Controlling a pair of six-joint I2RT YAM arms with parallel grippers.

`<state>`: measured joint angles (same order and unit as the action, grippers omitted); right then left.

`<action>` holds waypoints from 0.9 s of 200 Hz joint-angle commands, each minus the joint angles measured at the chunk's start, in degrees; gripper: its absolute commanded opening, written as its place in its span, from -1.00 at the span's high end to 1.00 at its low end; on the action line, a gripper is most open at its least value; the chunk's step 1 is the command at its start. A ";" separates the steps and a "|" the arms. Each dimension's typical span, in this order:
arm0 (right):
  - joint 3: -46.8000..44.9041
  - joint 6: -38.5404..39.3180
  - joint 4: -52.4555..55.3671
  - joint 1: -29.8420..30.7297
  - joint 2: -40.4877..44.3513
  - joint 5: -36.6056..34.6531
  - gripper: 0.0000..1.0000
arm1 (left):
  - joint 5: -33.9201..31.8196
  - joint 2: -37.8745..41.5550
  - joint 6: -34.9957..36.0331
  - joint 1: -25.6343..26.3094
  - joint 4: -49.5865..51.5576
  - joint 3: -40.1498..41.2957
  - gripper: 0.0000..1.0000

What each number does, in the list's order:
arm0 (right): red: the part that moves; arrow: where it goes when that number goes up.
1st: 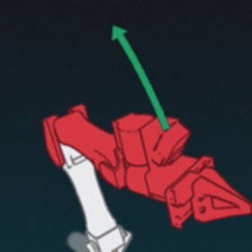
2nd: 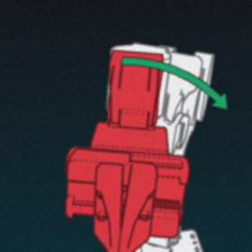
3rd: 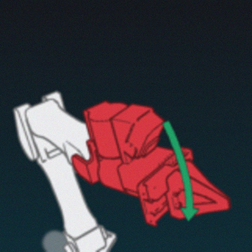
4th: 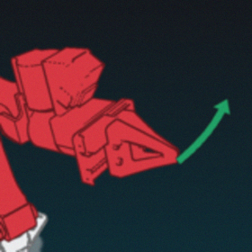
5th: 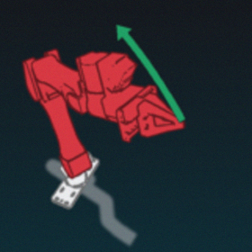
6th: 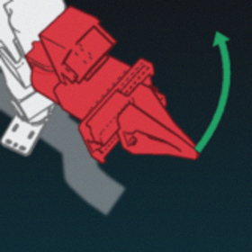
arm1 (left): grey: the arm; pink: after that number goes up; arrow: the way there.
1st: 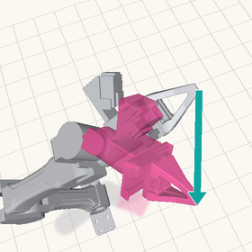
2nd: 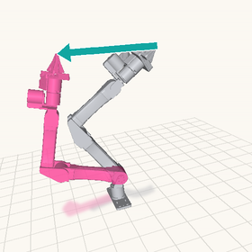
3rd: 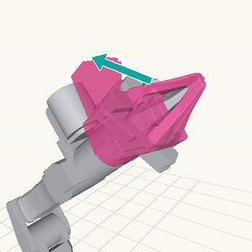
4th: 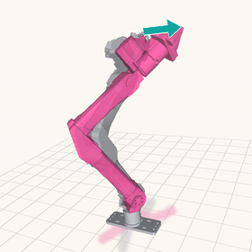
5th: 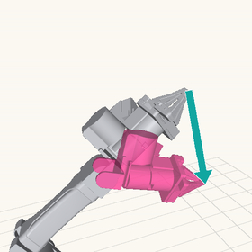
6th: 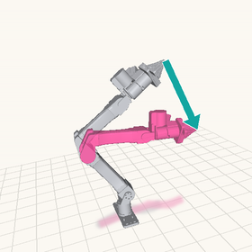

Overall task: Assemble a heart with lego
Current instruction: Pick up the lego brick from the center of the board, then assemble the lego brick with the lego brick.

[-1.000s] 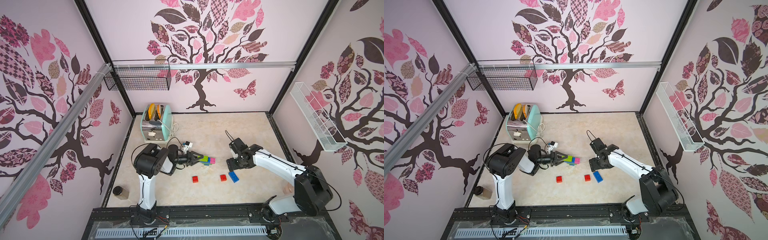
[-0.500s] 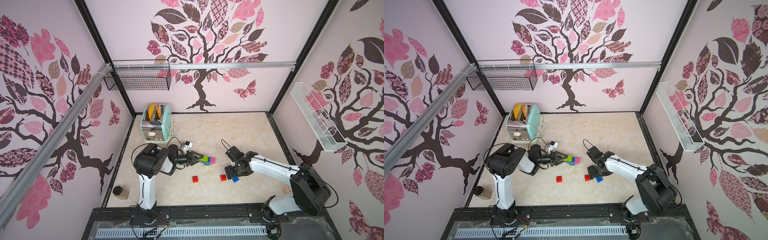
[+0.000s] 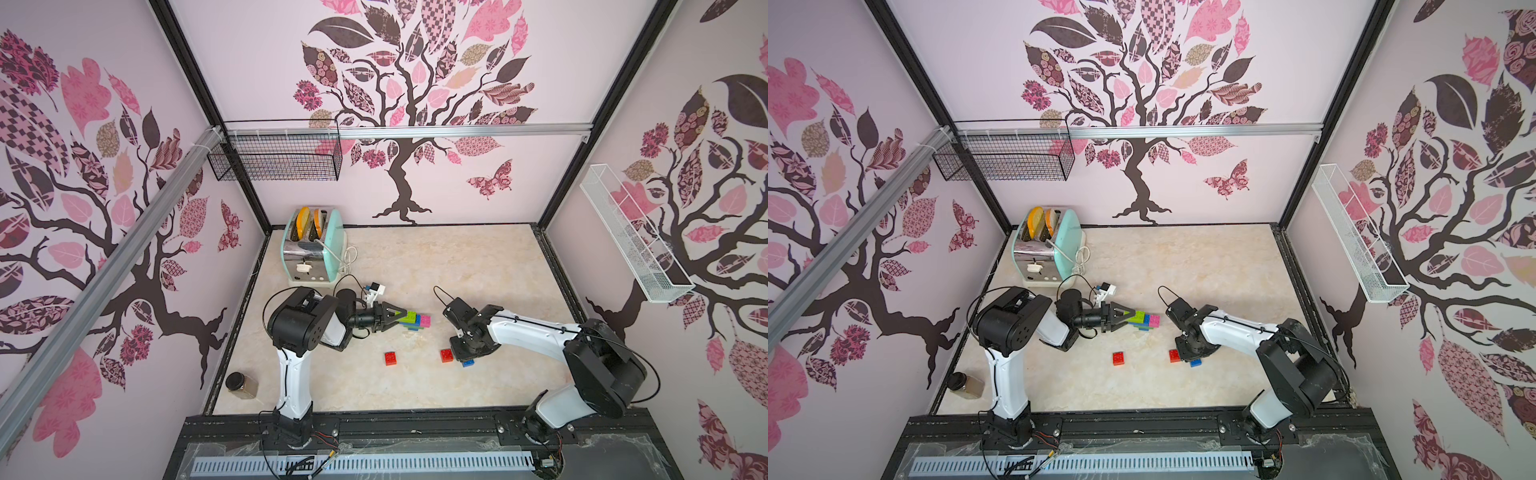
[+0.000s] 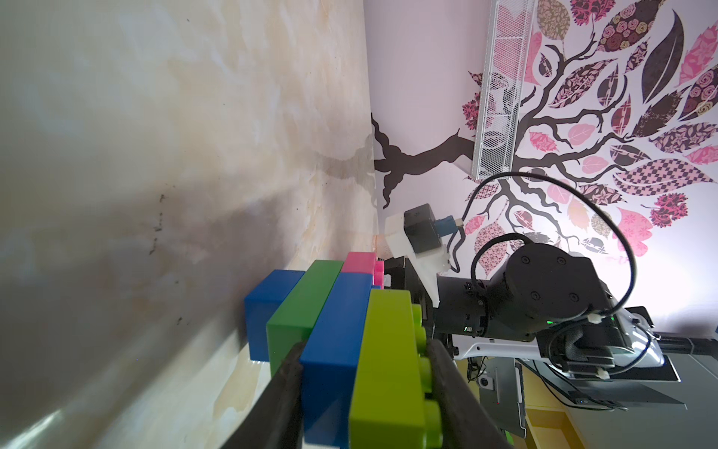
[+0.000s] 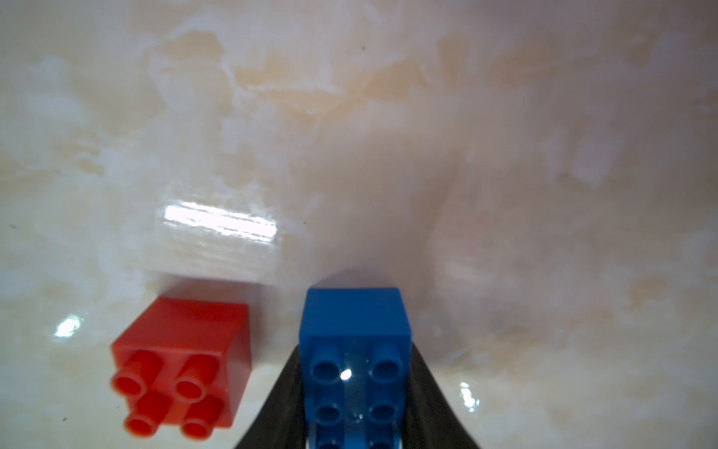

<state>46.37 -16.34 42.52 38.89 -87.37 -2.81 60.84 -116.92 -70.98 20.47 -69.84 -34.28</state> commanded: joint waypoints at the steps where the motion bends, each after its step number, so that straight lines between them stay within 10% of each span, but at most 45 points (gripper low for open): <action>1: 1.31 0.29 0.98 0.23 -0.49 -0.78 0.44 | 0.24 0.13 0.32 -0.60 -1.52 -0.16 0.41; 126: 24.92 33.94 6.44 -0.31 -6.22 7.94 0.51 | 6.88 -3.88 5.42 -3.51 -0.30 -4.21 0.41; 180: 21.07 45.19 6.67 3.18 -4.23 13.18 0.48 | 8.75 -3.36 11.32 -2.96 6.03 -4.52 0.41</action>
<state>69.43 20.93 46.89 39.97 -92.90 7.55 67.66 -119.83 -64.14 17.12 -67.11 -38.20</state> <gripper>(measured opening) 0.323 0.446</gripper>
